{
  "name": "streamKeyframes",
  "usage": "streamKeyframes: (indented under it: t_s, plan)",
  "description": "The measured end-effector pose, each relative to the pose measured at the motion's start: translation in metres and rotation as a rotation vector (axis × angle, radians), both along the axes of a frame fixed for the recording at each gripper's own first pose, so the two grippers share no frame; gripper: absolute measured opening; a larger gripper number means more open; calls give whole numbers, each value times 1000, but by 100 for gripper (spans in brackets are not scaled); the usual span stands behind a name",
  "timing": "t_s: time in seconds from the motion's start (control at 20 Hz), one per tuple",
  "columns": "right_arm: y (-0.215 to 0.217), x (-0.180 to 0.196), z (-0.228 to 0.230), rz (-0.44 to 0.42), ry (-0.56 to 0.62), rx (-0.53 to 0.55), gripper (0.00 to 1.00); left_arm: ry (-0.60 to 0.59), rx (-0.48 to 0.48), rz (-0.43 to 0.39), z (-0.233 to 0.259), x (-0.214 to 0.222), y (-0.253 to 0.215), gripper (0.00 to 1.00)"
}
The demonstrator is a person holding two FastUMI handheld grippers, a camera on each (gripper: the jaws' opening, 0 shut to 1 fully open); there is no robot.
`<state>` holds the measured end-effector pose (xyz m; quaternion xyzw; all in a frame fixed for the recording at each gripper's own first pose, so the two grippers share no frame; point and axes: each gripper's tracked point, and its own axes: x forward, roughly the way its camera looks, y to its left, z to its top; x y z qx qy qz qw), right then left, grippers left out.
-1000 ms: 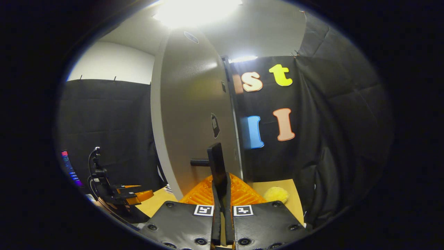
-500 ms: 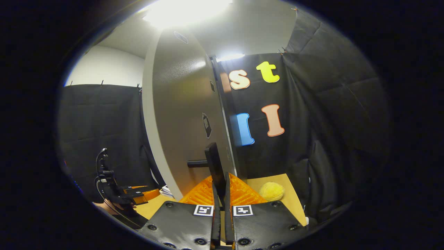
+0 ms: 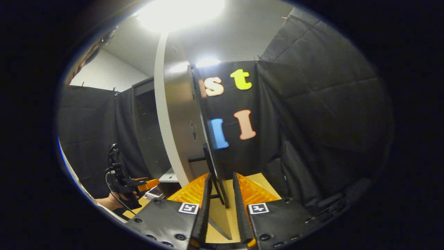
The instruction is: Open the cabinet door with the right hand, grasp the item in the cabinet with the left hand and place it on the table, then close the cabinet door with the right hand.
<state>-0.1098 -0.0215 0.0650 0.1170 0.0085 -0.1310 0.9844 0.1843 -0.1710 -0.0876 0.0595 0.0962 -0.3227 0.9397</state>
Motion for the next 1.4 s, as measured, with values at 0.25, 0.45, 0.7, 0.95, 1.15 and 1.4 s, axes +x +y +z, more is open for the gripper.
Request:
streamKeyframes:
  t_s: [0.25,0.45,0.7,0.95,1.15,1.4]
  plan:
    - [-39,-39,26,-277,-66,26,96,-38,0,-105,17,37,-19,95]
    - [-52,-60,33,-397,-63,-34,97,-28,-20,-141,23,56,-37,92]
    - [-79,-46,37,-432,-36,-97,97,-33,-29,-123,27,82,-58,92]
    - [-122,3,27,-370,-45,-73,97,-38,-15,-70,16,115,-82,92]
    - [-157,37,14,-328,-41,-49,97,-74,16,-38,1,144,-104,95]
    - [-189,69,-13,-276,15,-9,97,-29,9,9,-22,165,-120,93]
